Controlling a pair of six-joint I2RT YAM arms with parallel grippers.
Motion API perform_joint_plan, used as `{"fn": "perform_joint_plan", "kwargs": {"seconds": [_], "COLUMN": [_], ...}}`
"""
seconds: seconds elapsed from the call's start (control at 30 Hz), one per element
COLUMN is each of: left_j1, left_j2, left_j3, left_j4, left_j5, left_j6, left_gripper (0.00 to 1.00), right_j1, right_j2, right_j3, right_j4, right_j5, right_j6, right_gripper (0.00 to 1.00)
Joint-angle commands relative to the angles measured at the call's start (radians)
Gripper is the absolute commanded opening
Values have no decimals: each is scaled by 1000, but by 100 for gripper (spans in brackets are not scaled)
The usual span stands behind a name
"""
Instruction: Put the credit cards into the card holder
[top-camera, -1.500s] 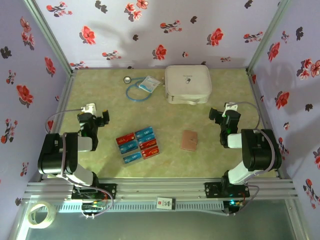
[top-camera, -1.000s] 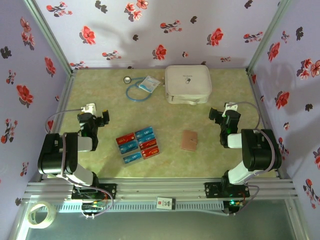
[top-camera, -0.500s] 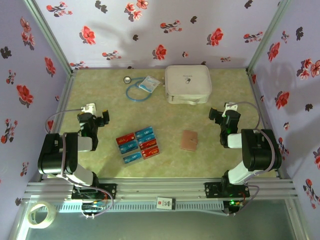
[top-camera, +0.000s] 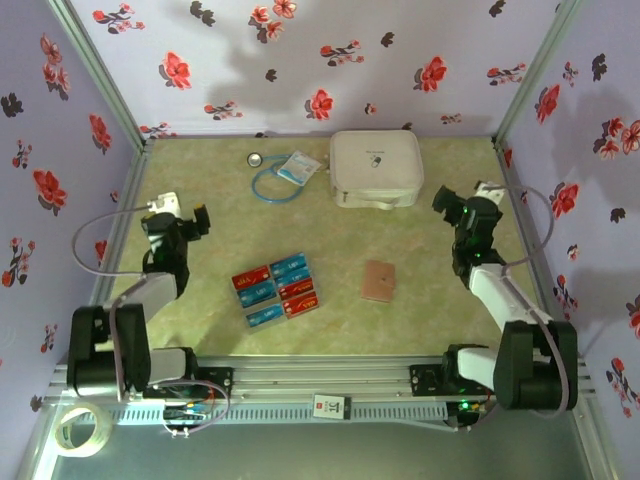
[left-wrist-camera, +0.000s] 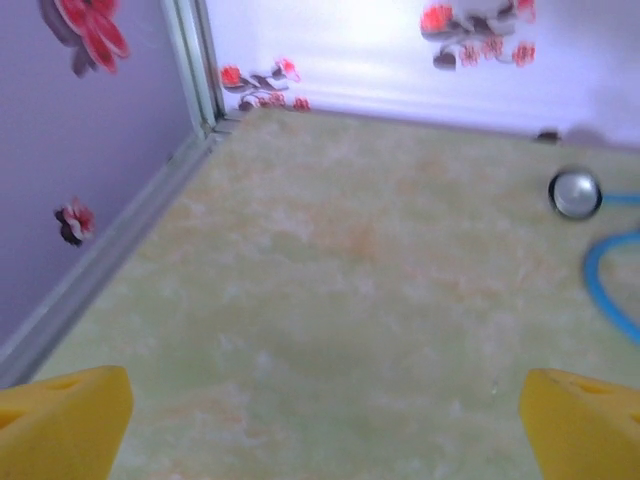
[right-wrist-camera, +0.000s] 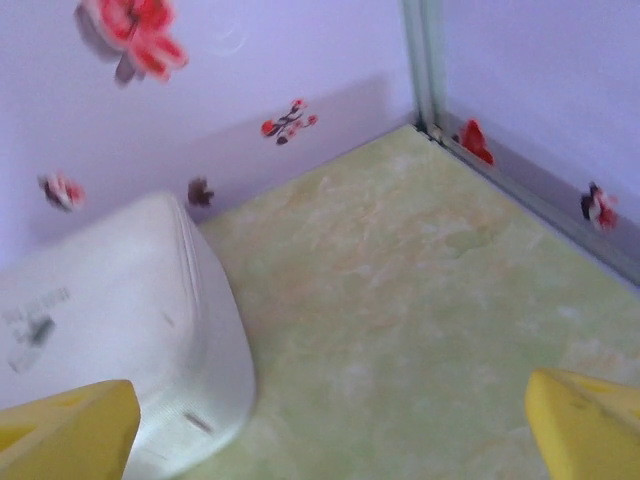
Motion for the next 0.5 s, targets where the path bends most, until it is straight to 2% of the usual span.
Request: {"fn": "perform_joint_plan", "kwargs": {"seconds": [0.0, 0.07, 0.13, 0.33, 0.47], "left_j1": [0, -10, -24, -77, -129], "left_j2": [-113, -179, -253, -409, -471], "left_j3": [108, 151, 185, 255, 257], "left_j4": [-336, -500, -654, -1078, -1258], "left_j5": [-26, 3, 37, 126, 187], "left_j6": [-173, -254, -330, -450, -519], "left_gripper": [100, 100, 100, 100, 100], "right_j1": [-12, -5, 30, 323, 517], "right_j2": [-32, -43, -59, -104, -94], "right_j3": [66, 91, 97, 142, 135], "right_j4": [-266, -282, -285, -498, -574], "right_j5": [-73, -241, -359, -282, -212], "right_j6": [221, 213, 206, 96, 72], "right_gripper": [99, 99, 99, 95, 92]}}
